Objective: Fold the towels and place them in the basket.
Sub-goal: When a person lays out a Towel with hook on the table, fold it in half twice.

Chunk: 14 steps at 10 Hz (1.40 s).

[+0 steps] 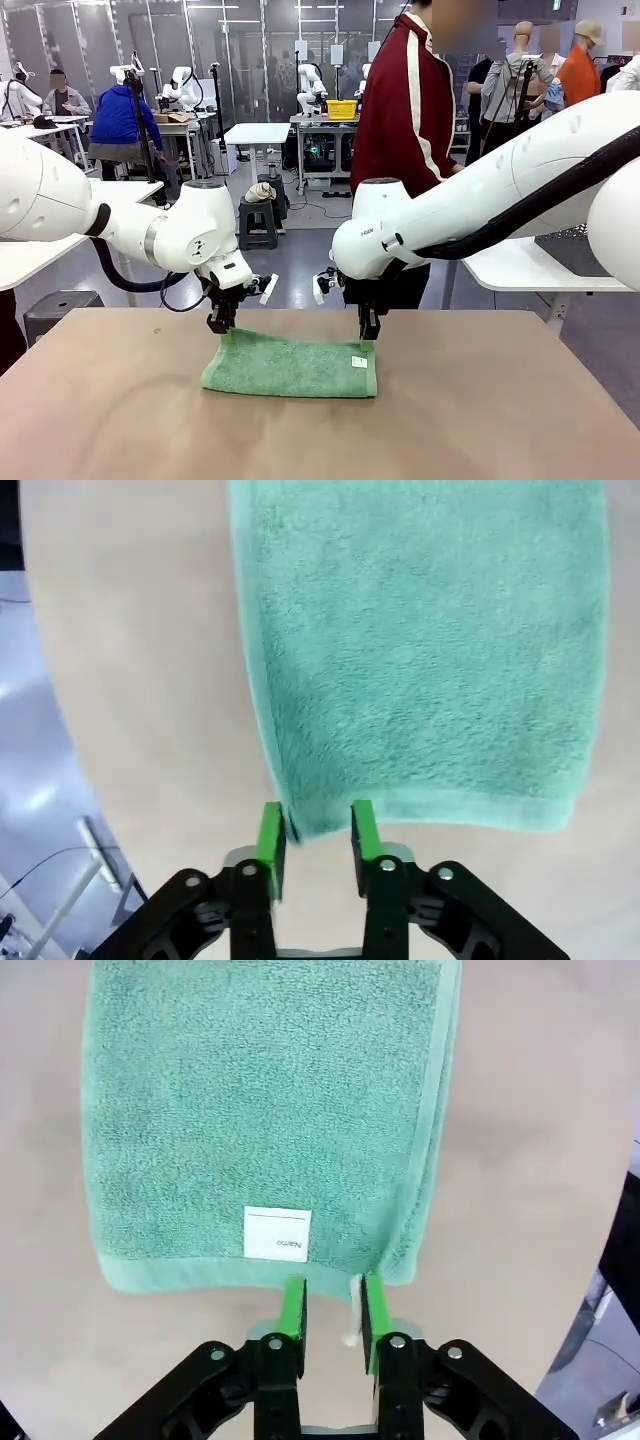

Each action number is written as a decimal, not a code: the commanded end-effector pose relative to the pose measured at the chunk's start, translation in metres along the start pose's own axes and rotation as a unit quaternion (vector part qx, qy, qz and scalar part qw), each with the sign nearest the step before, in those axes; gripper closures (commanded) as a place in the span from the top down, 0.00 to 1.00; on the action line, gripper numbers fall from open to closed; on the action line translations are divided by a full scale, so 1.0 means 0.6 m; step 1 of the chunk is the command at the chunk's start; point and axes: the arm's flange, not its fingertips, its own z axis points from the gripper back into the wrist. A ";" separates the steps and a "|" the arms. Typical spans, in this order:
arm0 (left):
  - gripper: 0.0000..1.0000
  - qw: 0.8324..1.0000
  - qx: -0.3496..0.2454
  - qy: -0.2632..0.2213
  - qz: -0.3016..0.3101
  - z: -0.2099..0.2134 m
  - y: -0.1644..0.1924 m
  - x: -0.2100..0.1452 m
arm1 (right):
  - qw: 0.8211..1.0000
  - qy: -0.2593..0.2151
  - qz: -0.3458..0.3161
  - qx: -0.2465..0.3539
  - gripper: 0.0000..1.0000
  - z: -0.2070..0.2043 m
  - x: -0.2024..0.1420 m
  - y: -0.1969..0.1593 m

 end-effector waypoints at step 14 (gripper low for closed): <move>0.73 0.958 0.062 -0.270 0.071 0.244 -0.319 -0.223 | 0.794 -0.227 -0.554 0.108 0.58 0.273 -0.083 0.317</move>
